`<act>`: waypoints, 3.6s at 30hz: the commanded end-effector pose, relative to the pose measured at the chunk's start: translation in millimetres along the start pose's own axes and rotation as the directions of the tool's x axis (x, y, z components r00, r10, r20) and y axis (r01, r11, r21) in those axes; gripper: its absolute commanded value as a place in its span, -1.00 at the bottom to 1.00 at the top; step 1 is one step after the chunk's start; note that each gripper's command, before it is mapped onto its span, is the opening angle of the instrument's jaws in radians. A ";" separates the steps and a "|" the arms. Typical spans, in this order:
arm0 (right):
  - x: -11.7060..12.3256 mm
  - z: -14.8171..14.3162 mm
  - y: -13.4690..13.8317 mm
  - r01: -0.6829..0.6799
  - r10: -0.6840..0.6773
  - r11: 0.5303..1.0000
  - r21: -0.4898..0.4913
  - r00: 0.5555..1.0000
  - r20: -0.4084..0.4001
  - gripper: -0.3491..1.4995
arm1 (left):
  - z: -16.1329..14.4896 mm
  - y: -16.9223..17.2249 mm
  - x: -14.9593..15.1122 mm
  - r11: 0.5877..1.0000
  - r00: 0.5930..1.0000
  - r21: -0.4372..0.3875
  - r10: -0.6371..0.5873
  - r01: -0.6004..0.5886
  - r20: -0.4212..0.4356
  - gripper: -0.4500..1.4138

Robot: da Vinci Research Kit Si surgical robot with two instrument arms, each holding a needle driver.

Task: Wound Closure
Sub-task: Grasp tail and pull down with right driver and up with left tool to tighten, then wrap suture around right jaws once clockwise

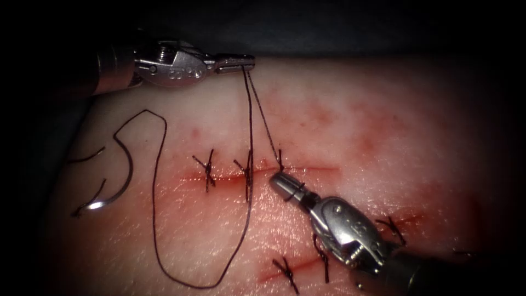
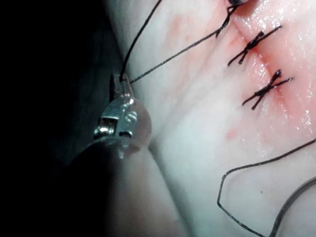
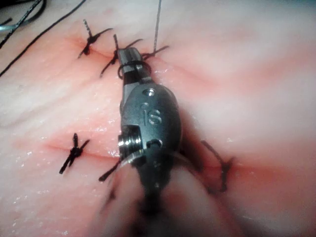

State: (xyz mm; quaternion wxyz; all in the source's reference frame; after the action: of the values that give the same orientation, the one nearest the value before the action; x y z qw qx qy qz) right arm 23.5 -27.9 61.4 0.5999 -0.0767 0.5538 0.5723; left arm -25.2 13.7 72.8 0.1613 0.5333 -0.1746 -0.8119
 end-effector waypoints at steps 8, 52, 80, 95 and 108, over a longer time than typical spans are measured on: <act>0.2 -0.6 -1.6 0.034 -0.034 0.999 -0.016 0.999 -0.005 -1.00 | 3.5 -3.0 -7.6 0.997 0.998 0.056 -0.056 0.055 0.023 -1.00; -4.3 -6.0 -8.1 0.212 -0.214 0.977 0.030 0.967 0.138 -1.00 | 8.8 -3.3 -19.7 0.889 0.936 0.298 -0.347 0.347 -0.052 -1.00; 5.3 -3.0 -0.8 0.170 -0.215 0.934 0.315 0.970 0.113 0.47 | -3.7 5.9 6.2 0.874 0.725 -0.367 -0.474 0.318 -0.500 -1.00; 1.5 7.6 1.3 0.146 -0.294 0.821 0.553 0.937 0.189 -1.00 | -4.7 5.8 12.8 0.891 0.725 -0.257 -0.455 0.375 -0.517 -1.00; 1.8 14.9 4.2 -0.002 -0.086 0.643 0.766 0.993 0.075 -1.00 | -4.1 8.2 14.5 0.888 0.661 -0.282 -0.459 0.364 -0.593 -1.00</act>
State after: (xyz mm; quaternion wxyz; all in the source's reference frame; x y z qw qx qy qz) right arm 27.2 -15.3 67.8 0.6107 0.2124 0.7141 0.2682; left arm -25.7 -1.1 63.4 0.0575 0.7922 0.0779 -0.6025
